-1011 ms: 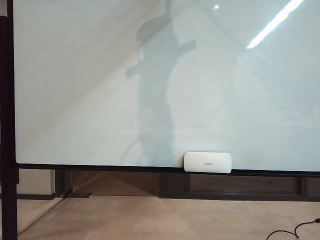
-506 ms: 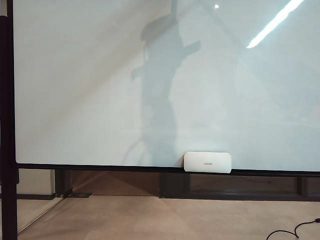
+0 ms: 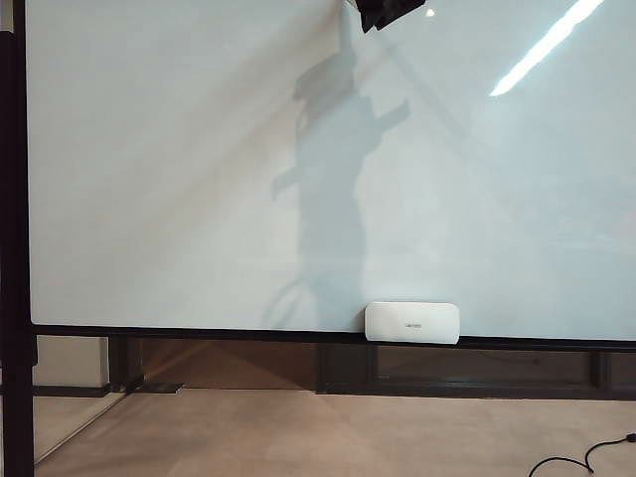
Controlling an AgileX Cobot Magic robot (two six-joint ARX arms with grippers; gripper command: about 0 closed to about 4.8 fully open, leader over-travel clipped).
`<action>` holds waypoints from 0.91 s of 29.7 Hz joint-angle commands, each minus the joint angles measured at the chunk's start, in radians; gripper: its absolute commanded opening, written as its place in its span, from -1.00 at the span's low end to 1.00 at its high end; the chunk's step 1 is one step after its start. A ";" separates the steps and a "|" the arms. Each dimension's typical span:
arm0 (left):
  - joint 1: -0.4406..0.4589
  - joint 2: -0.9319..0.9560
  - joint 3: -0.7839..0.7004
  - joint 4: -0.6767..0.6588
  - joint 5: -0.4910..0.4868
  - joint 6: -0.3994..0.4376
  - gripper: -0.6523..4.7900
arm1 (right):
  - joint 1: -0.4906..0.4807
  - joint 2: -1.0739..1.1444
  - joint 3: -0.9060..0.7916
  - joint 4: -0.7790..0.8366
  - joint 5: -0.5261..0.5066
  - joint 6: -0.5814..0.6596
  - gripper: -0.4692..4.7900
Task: Reach to the right to find the marker pen, pick it up, and write the number 20 on the whiteboard.
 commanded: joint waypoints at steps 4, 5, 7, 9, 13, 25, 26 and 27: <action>-0.001 0.000 0.004 0.014 -0.025 0.010 -0.72 | -0.003 0.008 0.002 0.025 0.032 0.012 -0.83; -0.001 0.000 0.004 0.014 -0.024 0.009 -0.72 | -0.003 0.008 0.002 0.025 0.030 0.012 -0.83; -0.001 0.000 0.004 0.014 -0.025 0.010 -0.72 | -0.003 0.008 0.002 0.029 0.012 0.012 -0.83; -0.001 0.000 0.004 0.014 -0.025 0.012 -0.72 | -0.003 0.015 0.002 0.047 -0.008 0.010 -0.83; -0.001 0.000 0.004 0.013 -0.025 0.012 -0.72 | -0.004 0.026 0.002 0.052 -0.055 0.006 -0.83; -0.001 0.000 0.004 0.013 -0.040 0.014 -0.72 | -0.004 0.050 0.002 0.071 -0.142 0.000 -0.83; -0.001 0.000 0.004 0.013 -0.040 0.017 -0.72 | -0.004 0.052 0.002 0.071 -0.136 0.000 -0.83; -0.001 0.000 0.004 0.013 -0.041 0.024 -0.72 | -0.005 0.052 0.002 0.071 -0.135 0.000 -0.83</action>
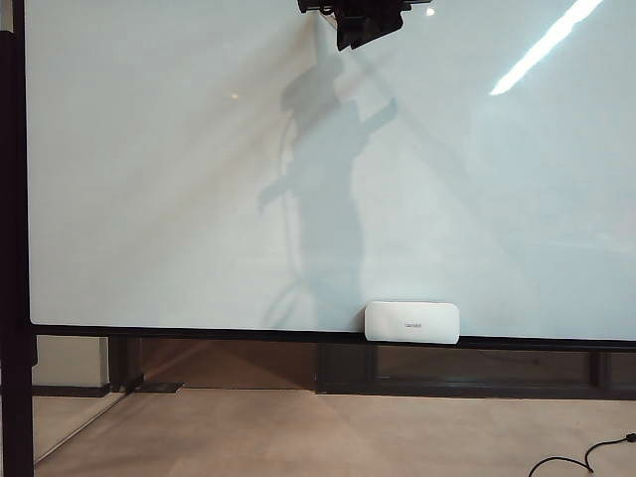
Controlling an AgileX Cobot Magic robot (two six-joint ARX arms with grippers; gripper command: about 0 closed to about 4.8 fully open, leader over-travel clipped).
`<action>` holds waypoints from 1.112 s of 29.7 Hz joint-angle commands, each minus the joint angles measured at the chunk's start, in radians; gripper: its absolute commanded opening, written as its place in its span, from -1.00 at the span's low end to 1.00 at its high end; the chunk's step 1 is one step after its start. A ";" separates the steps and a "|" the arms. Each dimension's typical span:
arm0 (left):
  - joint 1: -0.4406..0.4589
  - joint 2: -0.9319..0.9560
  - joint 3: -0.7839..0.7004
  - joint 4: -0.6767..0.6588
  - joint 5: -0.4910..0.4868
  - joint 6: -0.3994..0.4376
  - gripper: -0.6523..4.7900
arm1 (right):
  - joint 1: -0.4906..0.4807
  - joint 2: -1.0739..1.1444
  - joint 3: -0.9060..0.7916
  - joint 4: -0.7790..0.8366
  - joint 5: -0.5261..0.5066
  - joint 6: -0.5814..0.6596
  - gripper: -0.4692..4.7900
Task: Reach to the right to find the marker pen, pick it up, and write the number 20 on the whiteboard.
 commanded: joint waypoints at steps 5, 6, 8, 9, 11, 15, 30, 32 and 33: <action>-0.001 0.000 0.004 0.013 -0.007 0.019 -0.72 | -0.011 0.001 0.003 -0.019 0.016 0.005 -0.83; -0.001 0.000 0.004 0.013 -0.007 0.019 -0.72 | -0.014 0.001 0.003 -0.042 0.016 0.006 -0.83; -0.001 0.000 0.004 0.014 -0.007 0.019 -0.72 | -0.016 0.001 0.003 -0.084 0.018 0.006 -0.83; -0.001 0.000 0.004 0.013 -0.007 0.019 -0.72 | -0.017 0.002 0.003 -0.105 0.019 0.007 -0.83; -0.001 0.000 0.004 0.013 -0.007 0.019 -0.72 | -0.018 0.005 0.003 -0.126 0.019 0.007 -0.83; -0.001 0.000 0.004 0.014 -0.007 0.019 -0.72 | -0.022 0.006 0.003 -0.148 0.019 0.010 -0.83; -0.001 0.000 0.004 0.013 -0.006 0.019 -0.72 | -0.022 -0.008 0.004 -0.178 0.265 0.021 -0.83; -0.001 0.000 0.004 0.013 -0.006 0.019 -0.72 | -0.022 -0.016 0.004 -0.190 0.274 0.032 -0.83; -0.001 0.000 0.004 0.013 -0.006 0.019 -0.72 | -0.022 -0.018 0.004 -0.192 0.270 0.034 -0.83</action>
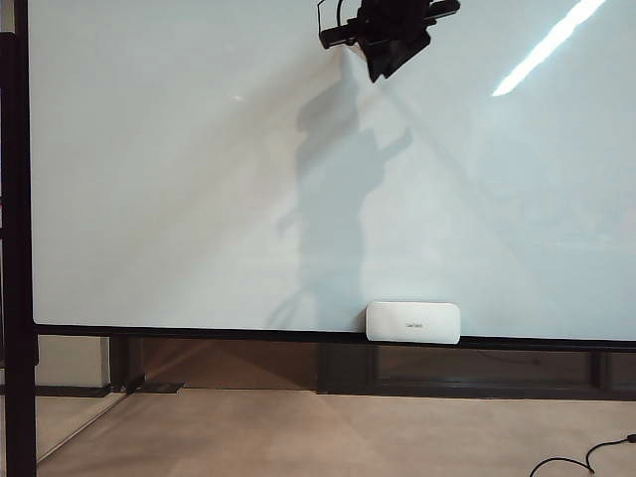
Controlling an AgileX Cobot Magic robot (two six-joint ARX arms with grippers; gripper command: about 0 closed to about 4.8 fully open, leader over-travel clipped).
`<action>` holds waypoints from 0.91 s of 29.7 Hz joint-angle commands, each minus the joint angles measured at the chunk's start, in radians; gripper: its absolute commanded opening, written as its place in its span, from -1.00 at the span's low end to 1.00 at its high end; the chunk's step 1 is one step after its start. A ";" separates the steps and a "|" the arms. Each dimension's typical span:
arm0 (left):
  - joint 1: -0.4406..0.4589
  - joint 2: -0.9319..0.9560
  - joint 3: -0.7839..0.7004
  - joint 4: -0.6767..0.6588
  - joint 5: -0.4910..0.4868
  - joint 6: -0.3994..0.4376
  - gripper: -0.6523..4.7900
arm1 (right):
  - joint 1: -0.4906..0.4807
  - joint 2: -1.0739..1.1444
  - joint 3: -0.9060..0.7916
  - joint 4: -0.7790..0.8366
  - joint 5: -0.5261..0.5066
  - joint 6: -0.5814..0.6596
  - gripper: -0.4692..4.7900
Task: Reach to the right to find the marker pen, pick it up, and write the number 20 on the whiteboard.
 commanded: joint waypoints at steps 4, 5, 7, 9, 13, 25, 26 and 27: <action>-0.001 0.000 0.004 0.013 -0.003 0.003 -0.72 | -0.013 -0.029 0.004 -0.006 0.022 0.045 -0.83; -0.001 0.000 0.004 0.013 -0.003 0.004 -0.72 | -0.012 -0.044 0.004 -0.036 -0.026 0.048 -0.83; -0.001 0.000 0.004 0.013 -0.003 0.004 -0.72 | -0.003 -0.069 0.004 -0.063 -0.045 0.051 -0.83; -0.001 0.000 0.004 0.012 -0.003 0.004 -0.72 | 0.013 -0.099 0.004 -0.074 -0.040 0.050 -0.83; -0.001 -0.001 0.004 0.013 -0.003 0.004 -0.72 | 0.036 -0.228 0.004 0.044 -0.047 0.016 -0.83; -0.001 -0.001 0.004 0.014 0.005 0.006 -0.72 | -0.019 -0.209 0.005 0.195 -0.103 -0.056 -0.83; -0.001 -0.001 0.004 0.013 0.005 0.007 -0.72 | -0.020 -0.201 0.005 0.191 -0.104 -0.056 -0.83; -0.001 -0.001 0.004 0.013 0.005 0.006 -0.72 | -0.021 -0.193 0.005 0.190 -0.114 -0.057 -0.83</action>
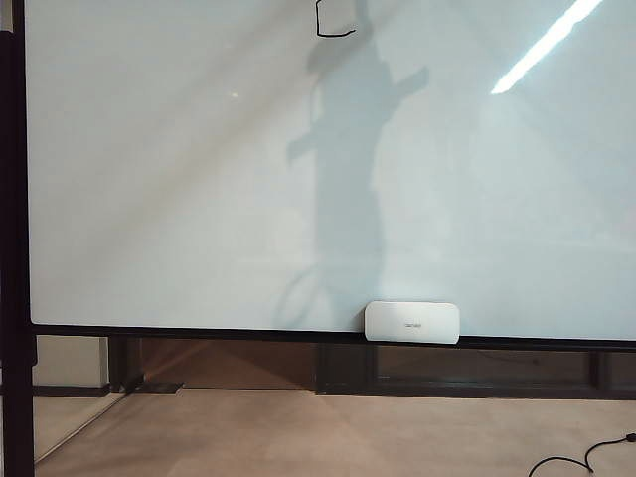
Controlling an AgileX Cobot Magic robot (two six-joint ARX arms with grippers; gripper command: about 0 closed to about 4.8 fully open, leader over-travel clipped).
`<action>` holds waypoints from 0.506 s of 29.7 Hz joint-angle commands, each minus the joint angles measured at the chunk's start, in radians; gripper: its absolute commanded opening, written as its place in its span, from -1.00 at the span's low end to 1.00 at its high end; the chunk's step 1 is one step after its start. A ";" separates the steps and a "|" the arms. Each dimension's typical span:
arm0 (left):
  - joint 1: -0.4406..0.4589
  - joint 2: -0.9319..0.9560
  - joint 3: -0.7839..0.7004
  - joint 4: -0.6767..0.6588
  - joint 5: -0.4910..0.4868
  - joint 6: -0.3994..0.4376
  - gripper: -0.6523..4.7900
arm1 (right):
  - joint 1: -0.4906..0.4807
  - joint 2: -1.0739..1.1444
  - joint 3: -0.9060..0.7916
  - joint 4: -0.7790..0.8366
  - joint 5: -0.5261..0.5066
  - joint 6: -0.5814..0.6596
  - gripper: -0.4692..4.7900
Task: Reach to the right to find the marker pen, pick it up, and write the number 20 on the whiteboard.
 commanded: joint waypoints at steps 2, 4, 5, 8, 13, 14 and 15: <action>-0.001 -0.001 0.004 0.014 0.003 -0.002 -0.72 | -0.018 0.015 0.006 0.016 -0.024 -0.003 -0.83; -0.001 -0.001 0.004 0.014 0.003 -0.002 -0.72 | -0.023 0.023 0.006 0.020 -0.023 -0.002 -0.83; -0.001 -0.001 0.004 0.014 0.003 -0.004 -0.72 | -0.023 0.027 0.006 0.022 -0.023 -0.002 -0.83; -0.001 -0.002 0.004 0.013 0.003 -0.005 -0.72 | -0.023 0.029 0.005 0.022 -0.008 -0.002 -0.83; -0.001 -0.002 0.004 0.013 0.003 -0.005 -0.72 | -0.023 0.031 0.006 0.013 0.003 -0.002 -0.83; -0.001 -0.002 0.004 0.013 0.003 -0.005 -0.72 | -0.023 0.031 0.006 0.013 0.016 -0.002 -0.83; -0.001 -0.002 0.004 0.013 0.003 -0.005 -0.71 | -0.023 0.031 0.006 0.012 0.019 -0.002 -0.83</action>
